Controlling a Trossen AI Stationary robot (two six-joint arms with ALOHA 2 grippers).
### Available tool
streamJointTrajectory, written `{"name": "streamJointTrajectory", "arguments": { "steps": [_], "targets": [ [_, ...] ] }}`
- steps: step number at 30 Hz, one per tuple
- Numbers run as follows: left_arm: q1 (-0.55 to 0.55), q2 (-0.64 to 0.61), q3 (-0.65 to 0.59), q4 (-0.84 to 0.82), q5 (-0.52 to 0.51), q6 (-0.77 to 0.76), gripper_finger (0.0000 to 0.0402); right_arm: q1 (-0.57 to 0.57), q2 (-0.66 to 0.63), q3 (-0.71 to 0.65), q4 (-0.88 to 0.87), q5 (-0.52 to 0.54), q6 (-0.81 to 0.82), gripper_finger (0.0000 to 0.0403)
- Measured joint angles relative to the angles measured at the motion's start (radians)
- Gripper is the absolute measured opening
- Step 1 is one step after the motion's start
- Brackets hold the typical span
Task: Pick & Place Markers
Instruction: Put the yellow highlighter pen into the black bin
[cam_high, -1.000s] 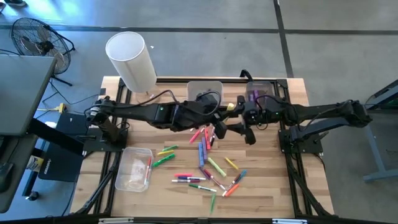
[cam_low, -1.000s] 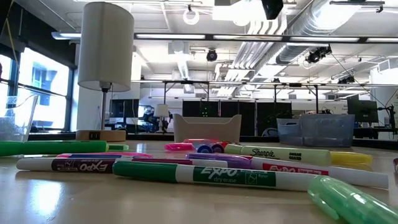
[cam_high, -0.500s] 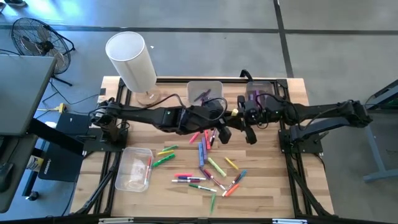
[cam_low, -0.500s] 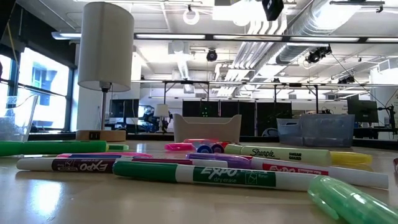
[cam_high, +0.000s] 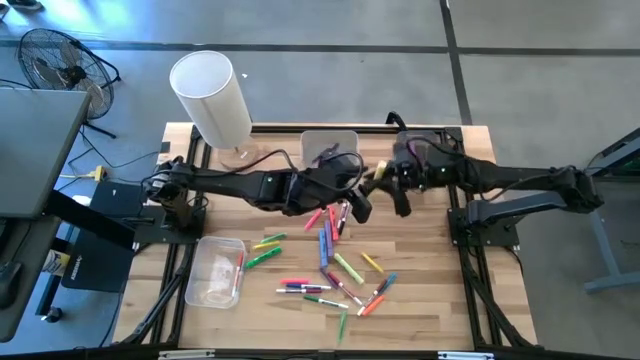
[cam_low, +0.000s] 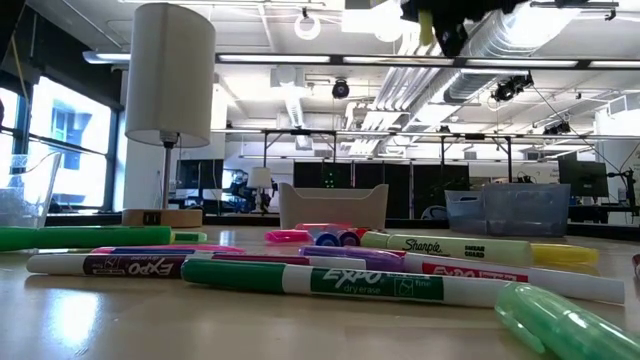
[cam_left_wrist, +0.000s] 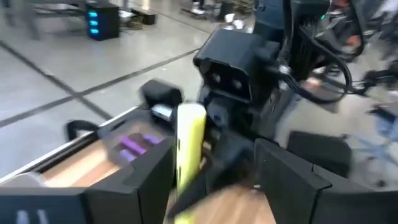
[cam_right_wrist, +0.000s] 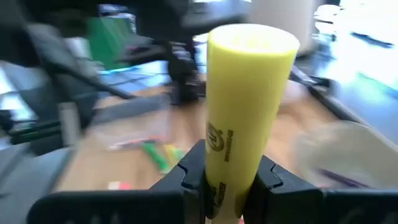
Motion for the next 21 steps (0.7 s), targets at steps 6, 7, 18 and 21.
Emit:
{"name": "streamJointTrajectory", "arguments": {
  "steps": [6, 7, 18, 21],
  "targets": [
    [0.001, -0.102, 0.0, -0.317, -0.063, -0.188, 0.0213, -0.175, -0.074, 0.002, -0.166, 0.075, 0.002, 0.0047],
    [0.001, -0.117, 0.0, -0.387, -0.062, -0.231, 0.021, -0.211, -0.076, 0.001, -0.203, 0.083, 0.002, 0.0047],
    [0.0, -0.154, -0.035, -0.963, 0.01, -0.593, 0.0184, -0.649, 0.07, 0.001, -0.459, 0.027, 0.014, 0.0047],
    [0.001, -0.16, -0.098, -0.962, 0.069, -0.577, 0.0184, -0.722, 0.152, 0.0, -0.484, 0.026, 0.001, 0.0047]
  ]
}}
